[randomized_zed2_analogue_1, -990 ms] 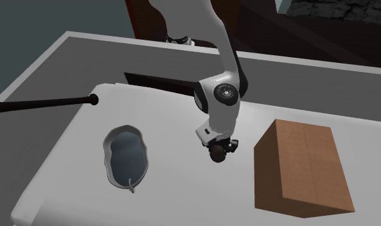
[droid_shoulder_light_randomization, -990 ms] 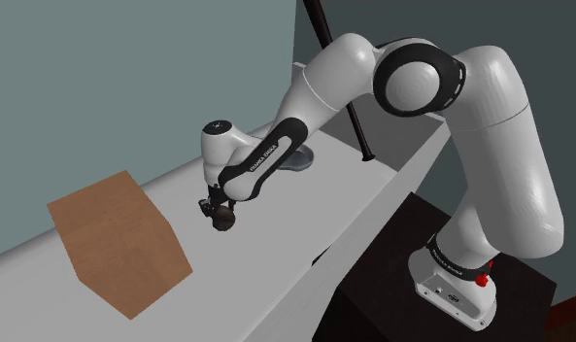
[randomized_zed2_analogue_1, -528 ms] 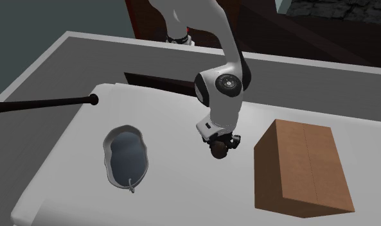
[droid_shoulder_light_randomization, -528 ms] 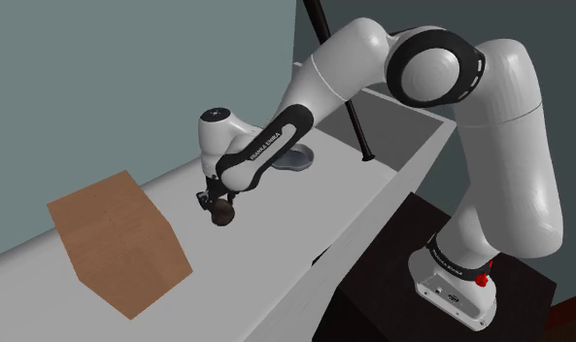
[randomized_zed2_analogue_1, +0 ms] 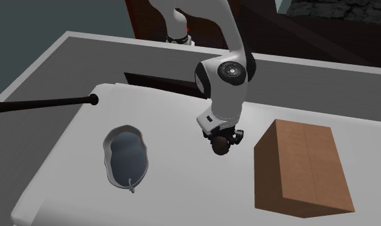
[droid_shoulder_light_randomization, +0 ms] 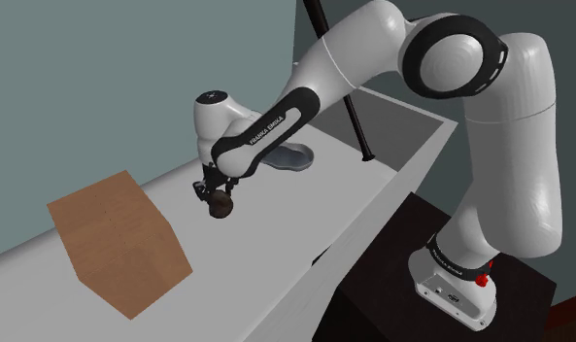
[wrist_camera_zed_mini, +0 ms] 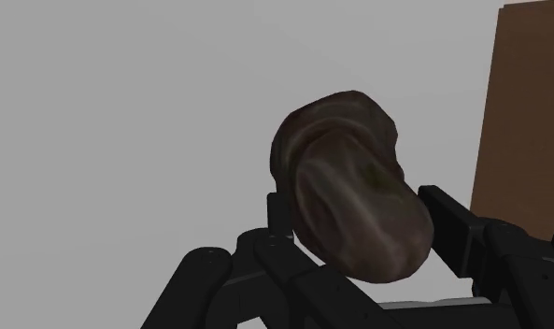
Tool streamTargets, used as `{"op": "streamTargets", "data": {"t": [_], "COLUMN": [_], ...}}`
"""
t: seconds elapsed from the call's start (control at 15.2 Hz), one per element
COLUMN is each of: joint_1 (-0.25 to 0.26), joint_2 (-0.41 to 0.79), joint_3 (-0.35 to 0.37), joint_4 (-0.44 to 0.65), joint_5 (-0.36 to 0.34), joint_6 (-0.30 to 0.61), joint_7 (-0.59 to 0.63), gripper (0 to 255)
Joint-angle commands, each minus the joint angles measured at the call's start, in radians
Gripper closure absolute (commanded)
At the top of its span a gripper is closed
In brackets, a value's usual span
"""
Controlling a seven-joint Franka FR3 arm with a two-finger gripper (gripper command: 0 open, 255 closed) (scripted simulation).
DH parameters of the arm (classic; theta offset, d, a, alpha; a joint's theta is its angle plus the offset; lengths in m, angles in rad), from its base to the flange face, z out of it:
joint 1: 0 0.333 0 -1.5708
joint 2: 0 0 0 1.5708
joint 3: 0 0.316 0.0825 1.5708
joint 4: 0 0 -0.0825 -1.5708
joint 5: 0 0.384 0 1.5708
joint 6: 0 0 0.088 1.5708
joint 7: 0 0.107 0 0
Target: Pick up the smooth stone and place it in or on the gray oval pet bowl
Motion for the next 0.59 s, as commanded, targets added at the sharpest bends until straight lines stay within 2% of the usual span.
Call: {"op": "streamTargets", "data": {"t": [0.0,0.53], "joint_1": [-0.005,-0.017], "joint_2": [-0.022,-0.090], "joint_3": [0.005,0.022], "joint_4": [-0.004,0.008], "joint_5": [0.006,0.030], "joint_6": [-0.017,-0.096], "joint_7": [-0.004,-0.017], "gripper": [255,255]}}
